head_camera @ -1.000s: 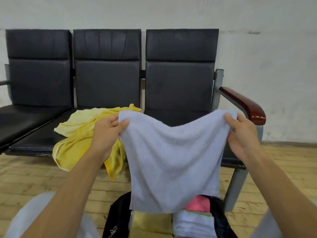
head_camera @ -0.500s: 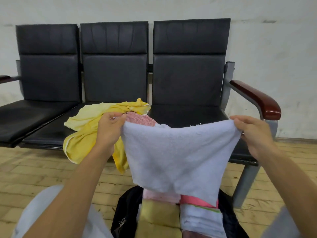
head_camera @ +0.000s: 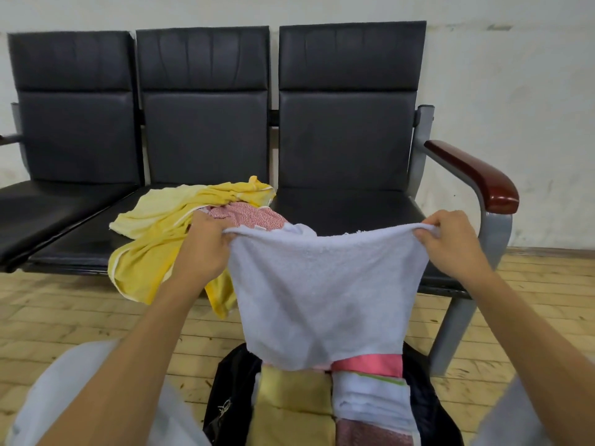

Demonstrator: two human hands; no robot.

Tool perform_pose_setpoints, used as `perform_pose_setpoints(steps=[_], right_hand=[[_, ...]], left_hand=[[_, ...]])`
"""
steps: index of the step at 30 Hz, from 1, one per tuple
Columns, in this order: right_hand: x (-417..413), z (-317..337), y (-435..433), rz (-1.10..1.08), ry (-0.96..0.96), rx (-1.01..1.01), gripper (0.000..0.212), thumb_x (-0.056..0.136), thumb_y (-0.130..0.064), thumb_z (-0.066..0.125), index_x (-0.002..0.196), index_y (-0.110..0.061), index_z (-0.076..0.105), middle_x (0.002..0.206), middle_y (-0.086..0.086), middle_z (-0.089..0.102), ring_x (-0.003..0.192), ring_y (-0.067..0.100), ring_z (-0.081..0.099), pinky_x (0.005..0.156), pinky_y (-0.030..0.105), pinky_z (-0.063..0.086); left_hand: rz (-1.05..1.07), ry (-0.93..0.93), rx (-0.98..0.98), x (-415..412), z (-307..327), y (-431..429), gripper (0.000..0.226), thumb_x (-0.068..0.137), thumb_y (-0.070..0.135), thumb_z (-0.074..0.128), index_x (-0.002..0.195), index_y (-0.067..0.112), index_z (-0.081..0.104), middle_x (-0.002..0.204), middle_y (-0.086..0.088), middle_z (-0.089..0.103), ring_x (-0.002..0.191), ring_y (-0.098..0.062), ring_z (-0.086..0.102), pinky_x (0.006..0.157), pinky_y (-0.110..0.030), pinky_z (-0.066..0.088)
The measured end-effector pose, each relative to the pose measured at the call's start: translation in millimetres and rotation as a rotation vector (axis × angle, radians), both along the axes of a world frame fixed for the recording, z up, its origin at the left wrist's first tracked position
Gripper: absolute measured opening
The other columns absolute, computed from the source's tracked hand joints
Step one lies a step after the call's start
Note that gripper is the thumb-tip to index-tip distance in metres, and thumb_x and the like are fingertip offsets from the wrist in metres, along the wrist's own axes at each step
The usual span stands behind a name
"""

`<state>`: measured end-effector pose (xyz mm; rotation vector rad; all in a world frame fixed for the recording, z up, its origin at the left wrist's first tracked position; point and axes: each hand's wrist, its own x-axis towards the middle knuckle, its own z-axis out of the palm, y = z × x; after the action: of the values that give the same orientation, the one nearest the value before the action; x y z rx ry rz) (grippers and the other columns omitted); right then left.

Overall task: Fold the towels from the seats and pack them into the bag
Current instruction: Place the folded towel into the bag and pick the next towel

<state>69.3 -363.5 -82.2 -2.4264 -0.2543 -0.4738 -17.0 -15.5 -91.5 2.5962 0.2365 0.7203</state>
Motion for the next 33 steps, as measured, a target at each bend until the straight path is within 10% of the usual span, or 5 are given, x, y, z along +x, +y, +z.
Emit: perform_pose_setpoints(steps=[10, 21, 26, 30, 33], right_hand=[[-5, -8, 13, 0.238, 0.393, 0.159, 0.013, 0.102, -0.031, 0.046, 0.104, -0.022, 0.055, 0.104, 0.001, 0.059, 0.097, 0.018, 0.058, 0.082, 0.033, 0.051], [-7, 19, -1, 0.207, 0.467, 0.599, 0.025, 0.103, -0.027, 0.045, 0.112, -0.017, 0.065, 0.112, 0.007, 0.066, 0.104, 0.025, 0.061, 0.077, 0.034, 0.05], [-5, 22, -5, 0.159, 0.396, 0.578, 0.025, 0.104, -0.029, 0.044, 0.114, -0.017, 0.063, 0.11, 0.003, 0.064, 0.1, 0.02, 0.06, 0.071, 0.029, 0.046], [0, 16, -3, -0.013, 0.093, 0.305, 0.027, 0.105, -0.03, 0.039, 0.119, -0.014, 0.057, 0.11, 0.001, 0.056, 0.101, 0.019, 0.053, 0.083, 0.03, 0.041], [1, 13, -3, -0.031, -0.022, 0.229, 0.027, 0.105, -0.027, 0.039, 0.119, -0.011, 0.056, 0.107, 0.002, 0.055, 0.098, 0.017, 0.05, 0.083, 0.03, 0.038]], left_hand=[[-0.097, 0.133, -0.769, -2, 11, -19, 0.032, 0.105, 0.031, 0.035, 0.126, 0.016, 0.054, 0.118, -0.005, 0.061, 0.101, -0.027, 0.062, 0.07, -0.035, 0.054], [-0.204, 0.015, -1.36, -12, 29, -20, 0.031, 0.098, 0.032, 0.052, 0.122, 0.015, 0.063, 0.114, -0.002, 0.071, 0.103, -0.019, 0.067, 0.075, -0.031, 0.053], [-0.192, 0.025, -1.242, -10, 25, -16, 0.028, 0.099, 0.031, 0.051, 0.118, 0.015, 0.065, 0.111, -0.001, 0.071, 0.103, -0.019, 0.067, 0.082, -0.033, 0.052], [0.034, -0.211, -0.447, -5, 15, -16, 0.03, 0.1, 0.019, 0.044, 0.074, 0.011, 0.055, 0.07, 0.005, 0.053, 0.066, -0.011, 0.046, 0.057, -0.024, 0.032], [0.05, -0.295, -0.298, -4, 12, -11, 0.028, 0.098, 0.016, 0.047, 0.072, 0.014, 0.056, 0.063, 0.007, 0.05, 0.061, -0.009, 0.043, 0.055, -0.024, 0.03]])
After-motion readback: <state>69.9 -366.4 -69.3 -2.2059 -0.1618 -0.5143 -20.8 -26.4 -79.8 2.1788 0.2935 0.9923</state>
